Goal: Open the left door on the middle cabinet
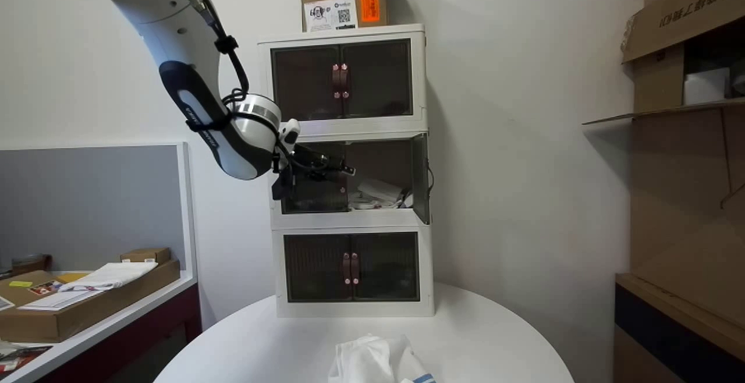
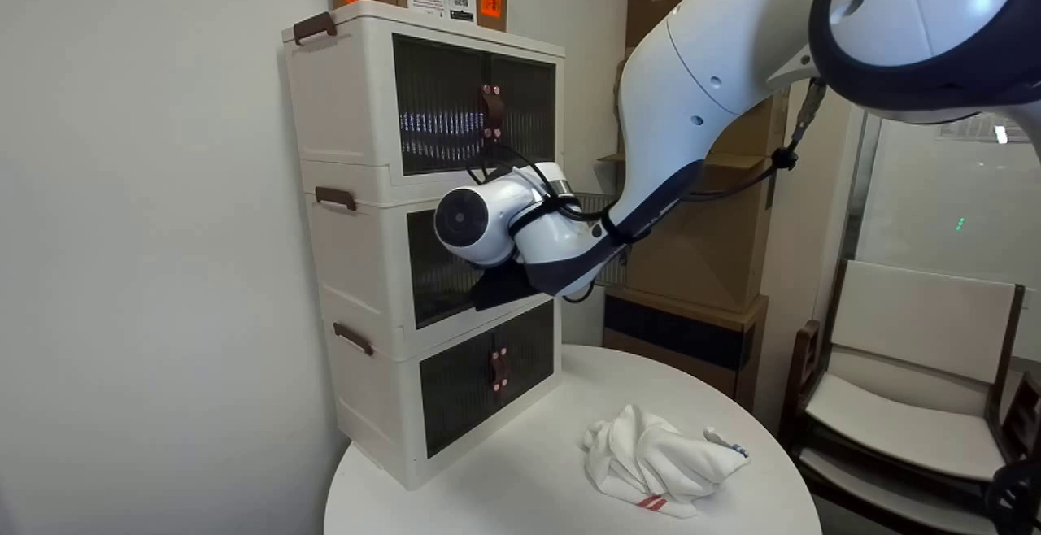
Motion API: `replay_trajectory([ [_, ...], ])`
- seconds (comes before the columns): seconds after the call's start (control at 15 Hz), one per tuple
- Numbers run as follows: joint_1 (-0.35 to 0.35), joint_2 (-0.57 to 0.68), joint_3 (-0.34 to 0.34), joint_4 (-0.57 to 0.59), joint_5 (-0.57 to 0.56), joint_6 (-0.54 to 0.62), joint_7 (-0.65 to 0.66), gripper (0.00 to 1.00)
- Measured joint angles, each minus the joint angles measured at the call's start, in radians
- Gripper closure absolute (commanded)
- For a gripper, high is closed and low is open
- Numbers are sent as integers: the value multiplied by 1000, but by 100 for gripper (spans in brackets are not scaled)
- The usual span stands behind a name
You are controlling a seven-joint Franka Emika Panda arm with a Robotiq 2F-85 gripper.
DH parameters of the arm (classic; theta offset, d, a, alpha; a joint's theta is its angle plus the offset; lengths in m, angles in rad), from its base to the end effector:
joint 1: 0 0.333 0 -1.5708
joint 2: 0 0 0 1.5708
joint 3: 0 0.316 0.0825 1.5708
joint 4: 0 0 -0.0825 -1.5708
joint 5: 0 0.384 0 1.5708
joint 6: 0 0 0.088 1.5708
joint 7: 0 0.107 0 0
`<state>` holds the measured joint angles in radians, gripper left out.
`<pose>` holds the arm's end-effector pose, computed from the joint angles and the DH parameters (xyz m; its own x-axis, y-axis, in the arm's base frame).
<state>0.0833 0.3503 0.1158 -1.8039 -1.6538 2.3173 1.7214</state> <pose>0.6589 0.1070 0.3852 0.4557 0.0327 0.8895 -0.5135 -0.8066 0.2928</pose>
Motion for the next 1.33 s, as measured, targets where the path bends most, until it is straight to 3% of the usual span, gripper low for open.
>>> replay_trajectory([
  [0.47,7,30,-1,23,-40,17,0,90],
  [0.6,9,32,0,23,-48,23,0,100],
  [0.93,8,36,0,13,-49,44,0,99],
  [1.27,8,13,6,-82,-33,84,0,99],
  [1.33,8,3,8,-107,-29,87,0,72],
])
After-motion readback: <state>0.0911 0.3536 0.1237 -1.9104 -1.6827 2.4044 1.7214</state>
